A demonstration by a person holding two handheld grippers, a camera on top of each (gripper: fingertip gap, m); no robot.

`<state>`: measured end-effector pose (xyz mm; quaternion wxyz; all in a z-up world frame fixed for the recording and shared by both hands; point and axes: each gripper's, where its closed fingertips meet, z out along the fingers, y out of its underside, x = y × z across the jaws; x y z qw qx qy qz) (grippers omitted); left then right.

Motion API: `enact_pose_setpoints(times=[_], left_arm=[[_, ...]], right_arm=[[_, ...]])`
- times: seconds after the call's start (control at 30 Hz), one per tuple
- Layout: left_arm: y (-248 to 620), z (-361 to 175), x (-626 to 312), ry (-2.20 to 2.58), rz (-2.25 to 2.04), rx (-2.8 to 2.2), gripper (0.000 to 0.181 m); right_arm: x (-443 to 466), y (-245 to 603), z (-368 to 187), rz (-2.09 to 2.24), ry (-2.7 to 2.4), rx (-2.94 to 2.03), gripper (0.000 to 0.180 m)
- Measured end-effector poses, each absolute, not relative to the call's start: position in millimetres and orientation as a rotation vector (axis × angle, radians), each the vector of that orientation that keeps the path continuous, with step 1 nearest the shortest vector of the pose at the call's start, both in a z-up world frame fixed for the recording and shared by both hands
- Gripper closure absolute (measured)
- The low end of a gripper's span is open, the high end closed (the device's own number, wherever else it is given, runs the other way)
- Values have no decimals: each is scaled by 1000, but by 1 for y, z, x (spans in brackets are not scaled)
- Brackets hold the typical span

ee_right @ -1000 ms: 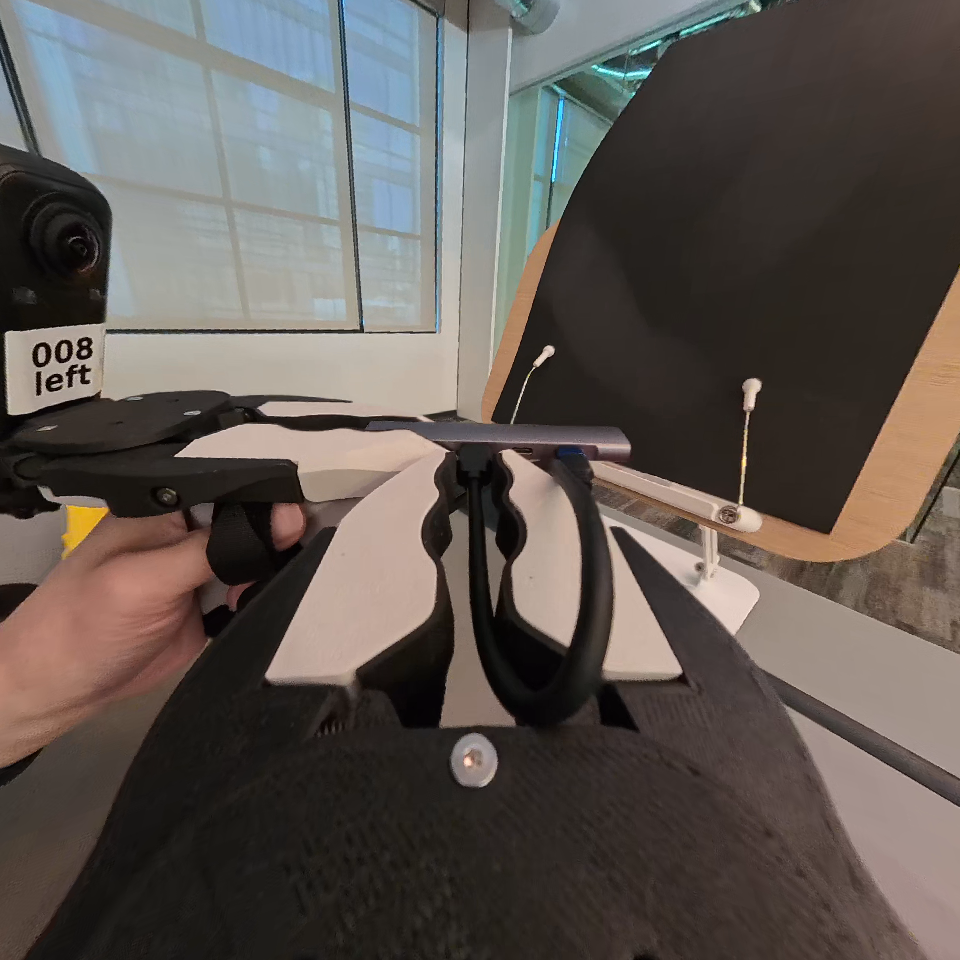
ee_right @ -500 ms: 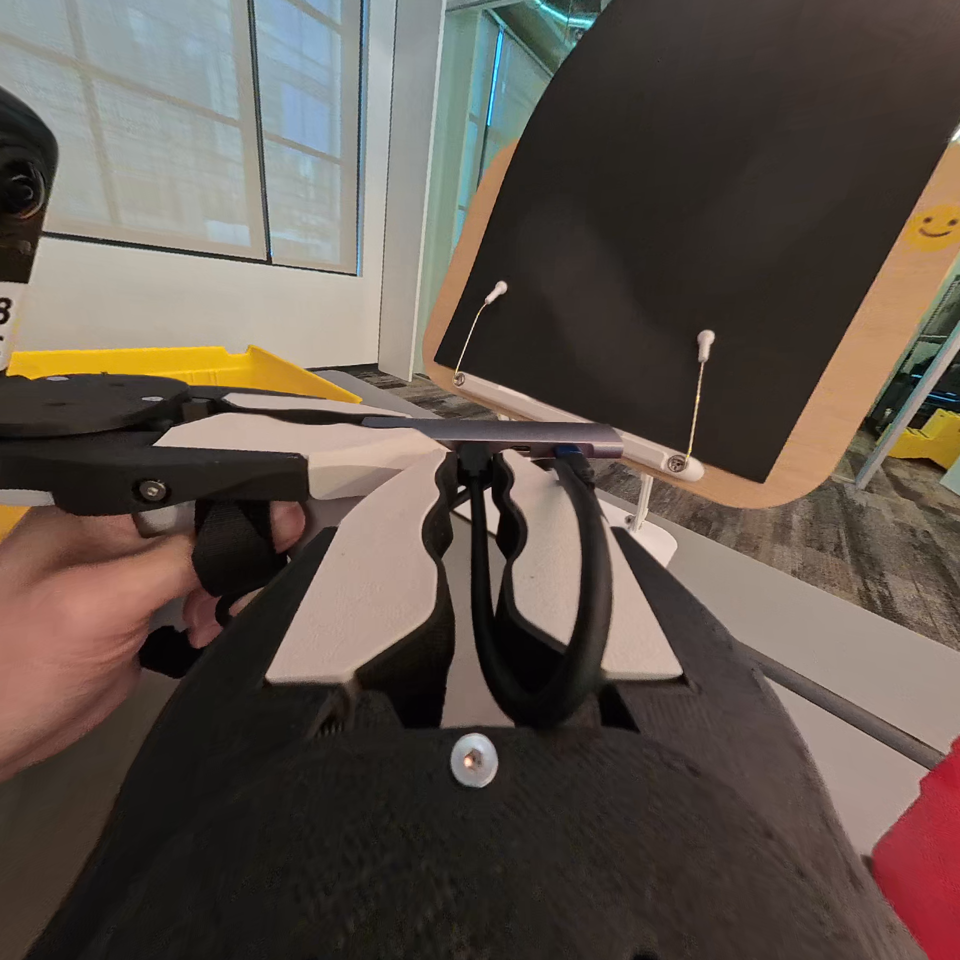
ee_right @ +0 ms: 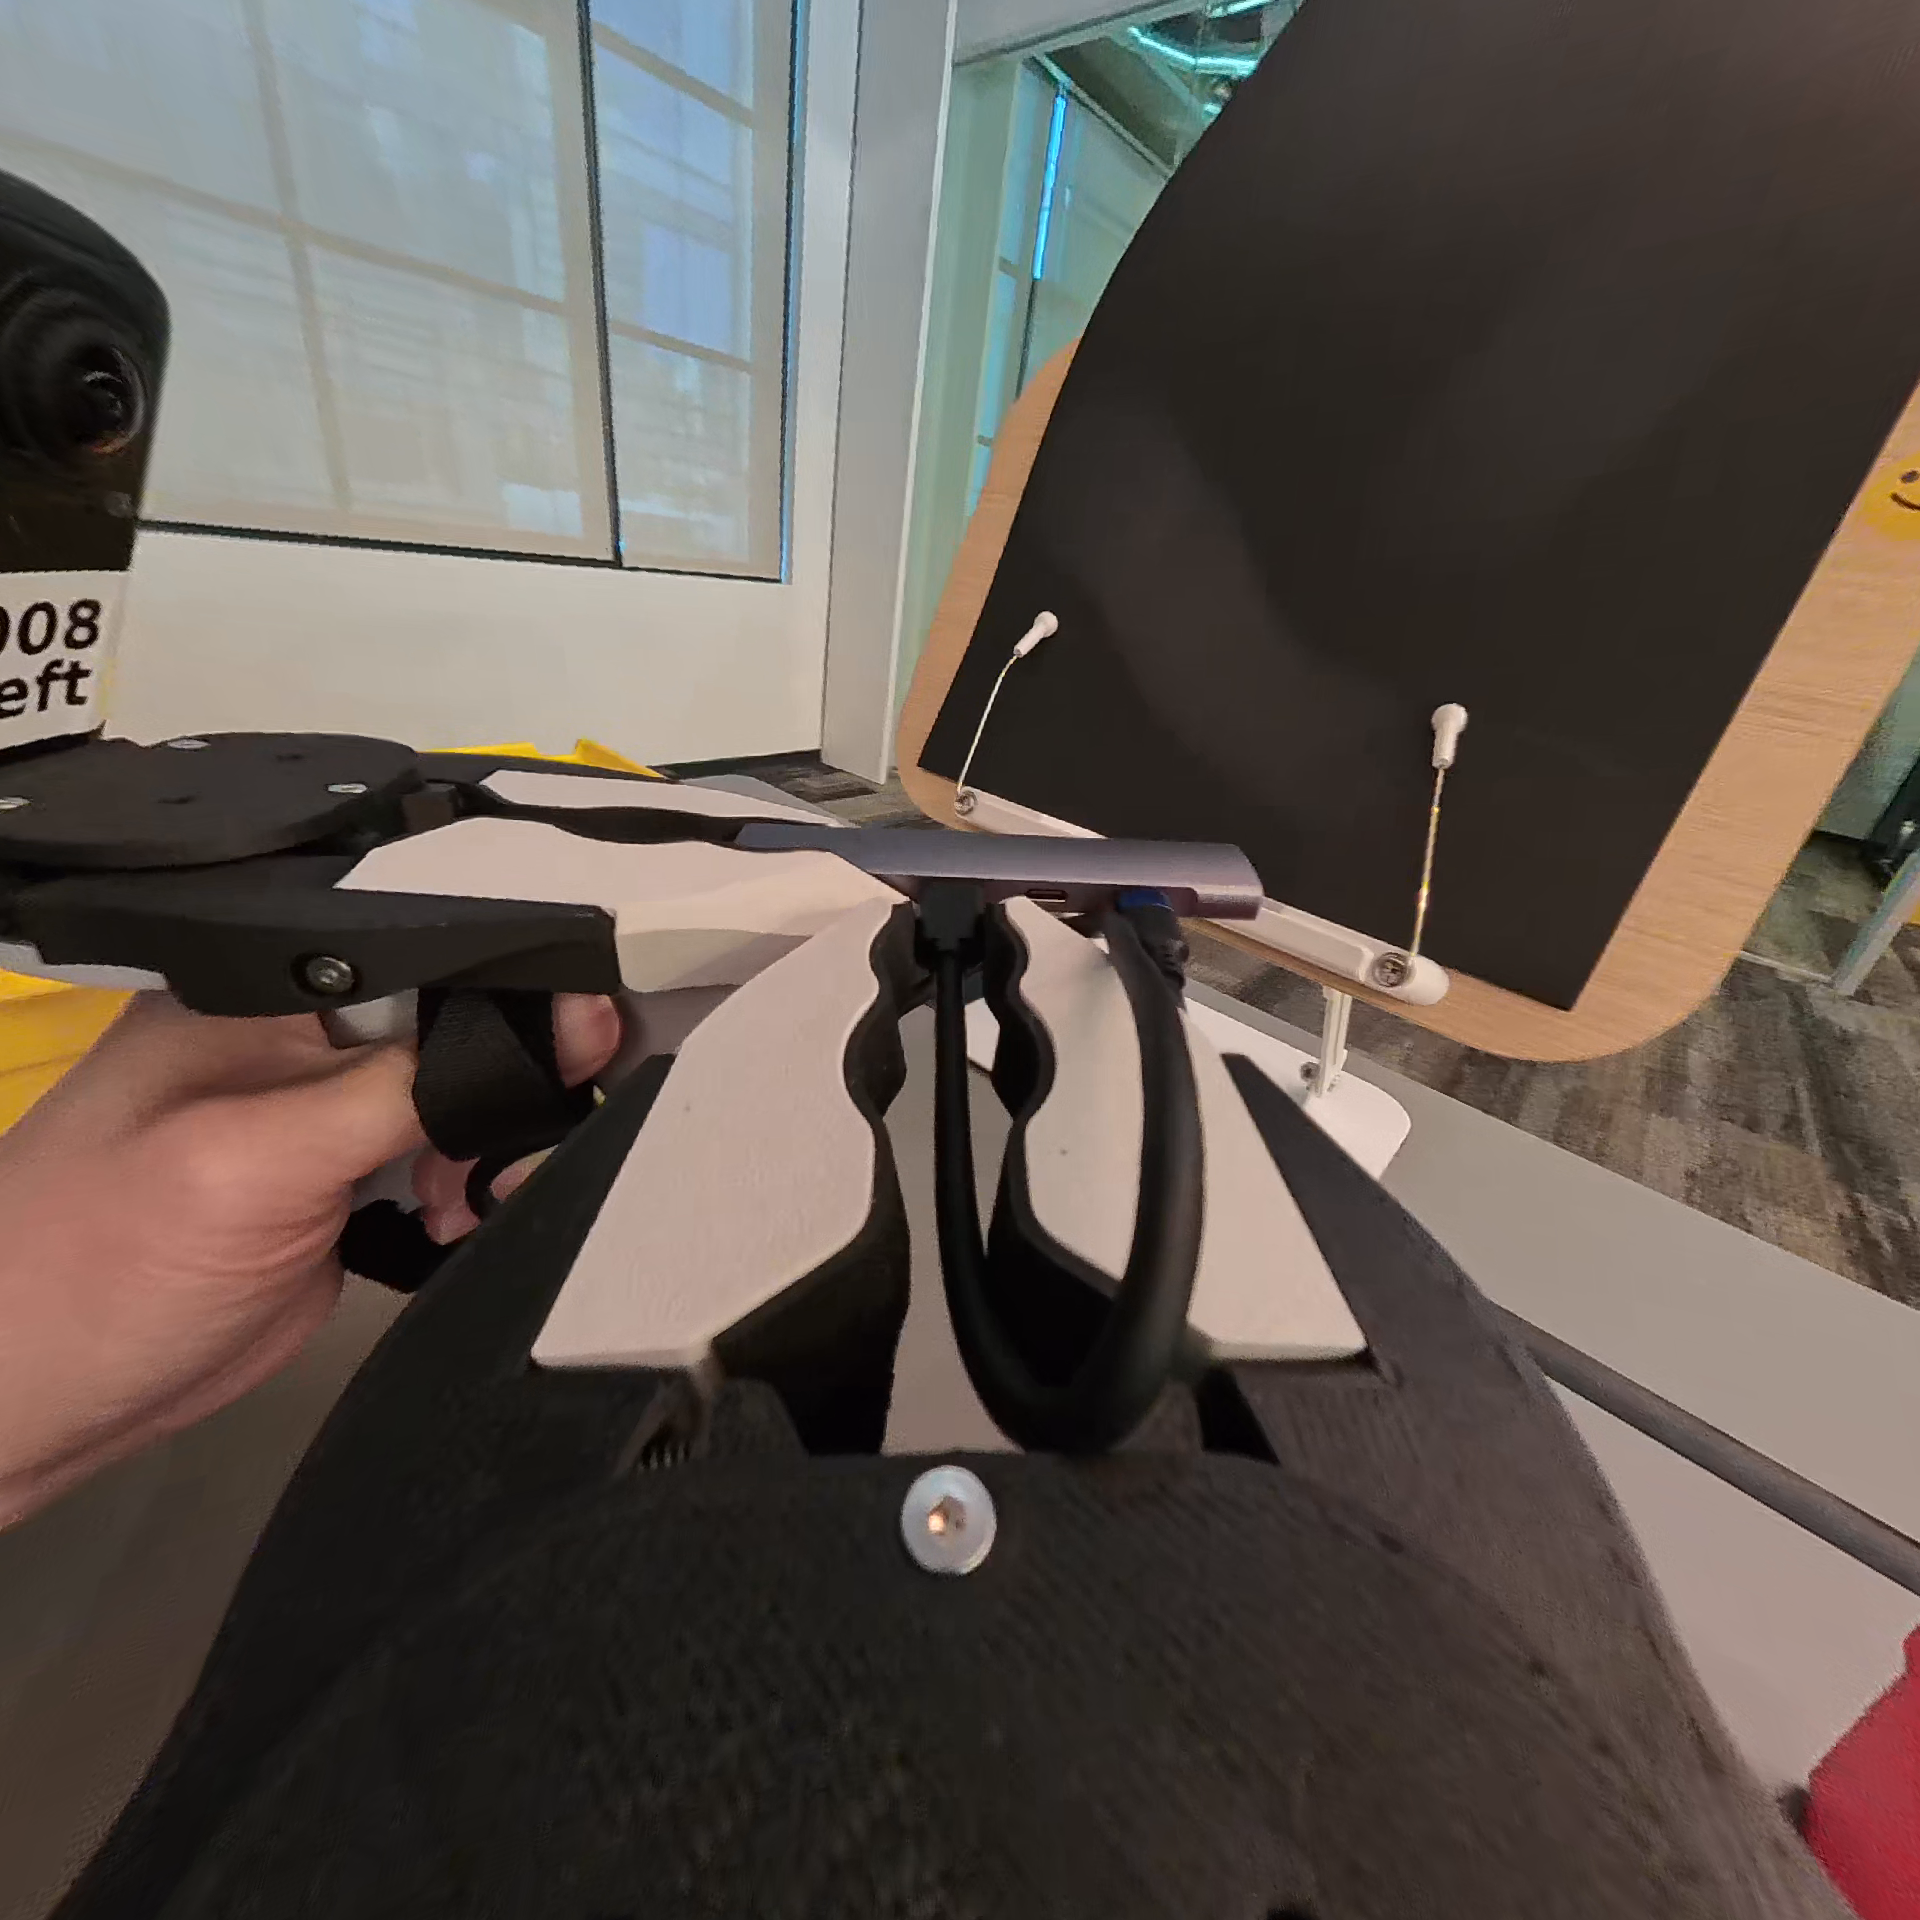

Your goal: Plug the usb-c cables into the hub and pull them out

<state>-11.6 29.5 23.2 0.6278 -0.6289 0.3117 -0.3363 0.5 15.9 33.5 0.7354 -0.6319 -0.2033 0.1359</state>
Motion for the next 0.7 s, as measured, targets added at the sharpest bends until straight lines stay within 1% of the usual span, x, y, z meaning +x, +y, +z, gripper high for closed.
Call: enact_pose_setpoints(times=[0.27, 0.43, 0.53, 0.7], left_arm=[[28, 26, -10, 703, -791, -1463, 155], [15, 51, -20, 742, -774, -1417, 156], [7, 66, -27, 796, -760, -1450, 156], [-1, 69, -40, 839, -741, -1418, 157]], right_arm=[[1, 14, 38, 253, -430, -1378, 165], [-10, 0, 63, 289, -476, -1297, 165], [-16, -8, 76, 327, -413, -1268, 165], [-30, -14, 76, 318, -403, -1277, 165]])
